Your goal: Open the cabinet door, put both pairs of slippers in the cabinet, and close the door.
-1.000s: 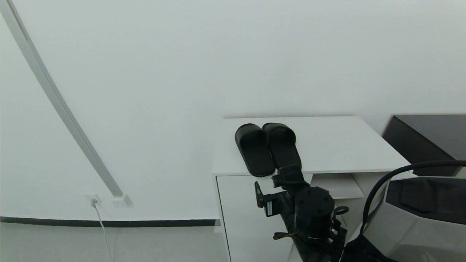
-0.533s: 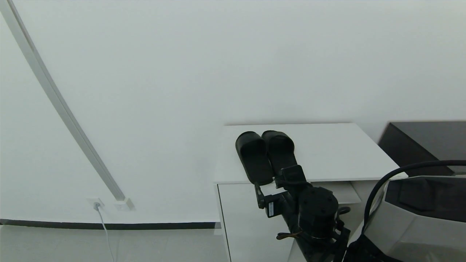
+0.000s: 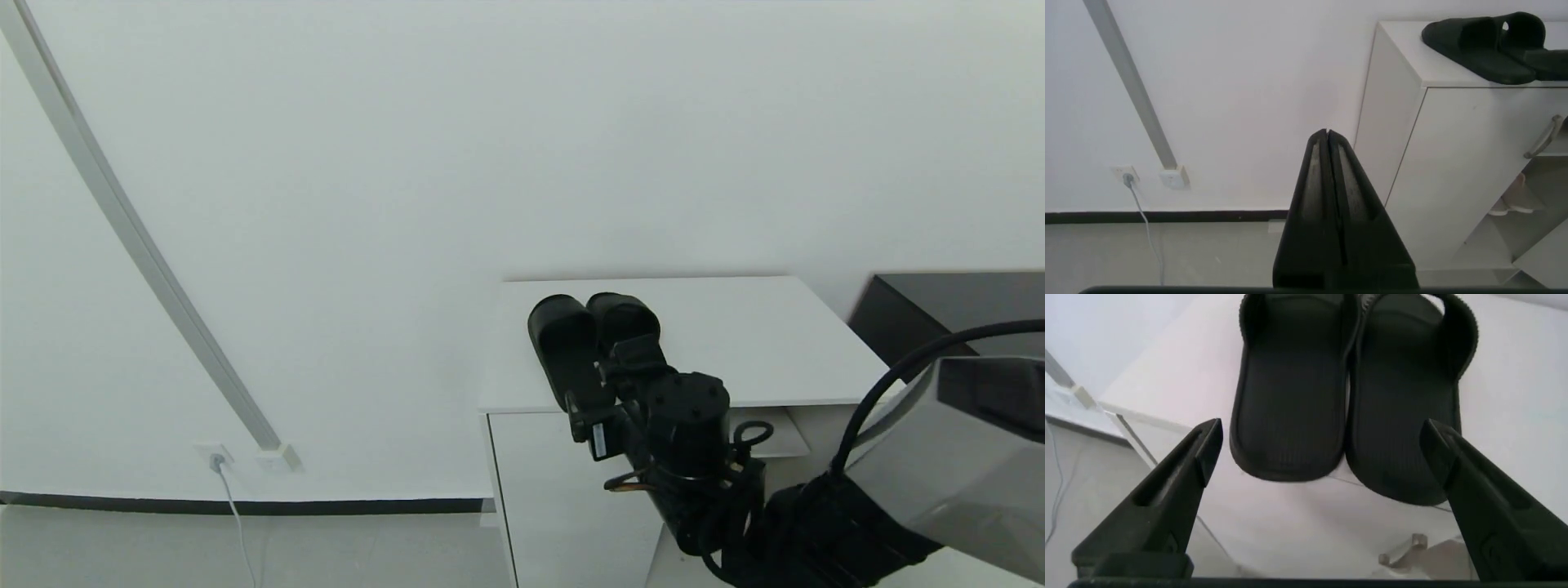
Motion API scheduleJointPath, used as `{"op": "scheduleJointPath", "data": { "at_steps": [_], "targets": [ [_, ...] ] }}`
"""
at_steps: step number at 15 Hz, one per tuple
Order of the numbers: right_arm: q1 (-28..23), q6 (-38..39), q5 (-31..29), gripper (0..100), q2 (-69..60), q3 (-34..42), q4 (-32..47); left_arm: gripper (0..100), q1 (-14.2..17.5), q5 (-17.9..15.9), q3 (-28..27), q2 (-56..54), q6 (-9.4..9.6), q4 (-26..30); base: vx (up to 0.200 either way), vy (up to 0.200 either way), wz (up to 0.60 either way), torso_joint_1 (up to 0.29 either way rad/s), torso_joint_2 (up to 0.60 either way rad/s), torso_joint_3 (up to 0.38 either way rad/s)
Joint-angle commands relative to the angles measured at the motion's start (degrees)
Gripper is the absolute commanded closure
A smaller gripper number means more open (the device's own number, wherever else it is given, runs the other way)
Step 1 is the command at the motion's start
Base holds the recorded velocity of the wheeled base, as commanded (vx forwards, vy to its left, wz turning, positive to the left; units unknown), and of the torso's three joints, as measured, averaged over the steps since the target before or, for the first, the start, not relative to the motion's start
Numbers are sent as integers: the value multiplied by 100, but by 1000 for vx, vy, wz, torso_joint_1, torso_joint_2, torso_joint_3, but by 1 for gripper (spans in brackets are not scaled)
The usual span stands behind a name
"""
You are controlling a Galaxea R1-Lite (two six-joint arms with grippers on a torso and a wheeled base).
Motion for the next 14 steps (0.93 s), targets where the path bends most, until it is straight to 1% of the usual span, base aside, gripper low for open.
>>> {"op": "scheduleJointPath", "data": {
  "at_steps": [1, 2, 3, 5, 7, 10, 12, 13, 14],
  "targets": [
    [-19, 399, -12, 0, -581, -918, 1182, 100, -1, -5, 0, 7, 0, -1, 0, 0, 0, 0, 0, 0],
    [-19, 663, -29, 0, -765, -1295, 2052, 100, -1, -5, 0, 7, 0, -1, 0, 0, 0, 0, 0, 0],
    [7, 944, -56, 0, -871, -1559, 2720, 100, -1, 3, 0, 7, 0, -1, 0, 0, 0, 0, 0, 0],
    [7, 1217, -91, 0, -888, -1629, 3098, 100, -1, 3, 0, 7, 0, -1, 0, 0, 0, 0, 0, 0],
    [-1, 1269, -91, 0, -836, -1533, 3098, 100, -1, -14, 0, 7, 0, -1, 0, 0, 0, 0, 0, 0],
    [-10, 1296, -100, 0, -669, -1410, 2966, 100, -1, -14, 0, 7, -9, -1, 200, 0, 0, -1, -1, 4],
    [-19, 1278, -91, 0, -467, -1269, 2694, 100, -1, -14, 0, 7, -9, -1, 200, 0, 0, -5, 0, 5],
    [-54, 1261, -100, 0, -238, -1199, 2368, 100, -1, -5, 0, 7, -9, -1, 200, 0, 0, 22, -2, -2],
    [-107, 1243, -91, 0, -141, -1128, 2237, 100, -1, -5, 0, 7, -18, -1, 0, 0, 0, 0, 0, 0]
  ]
}}
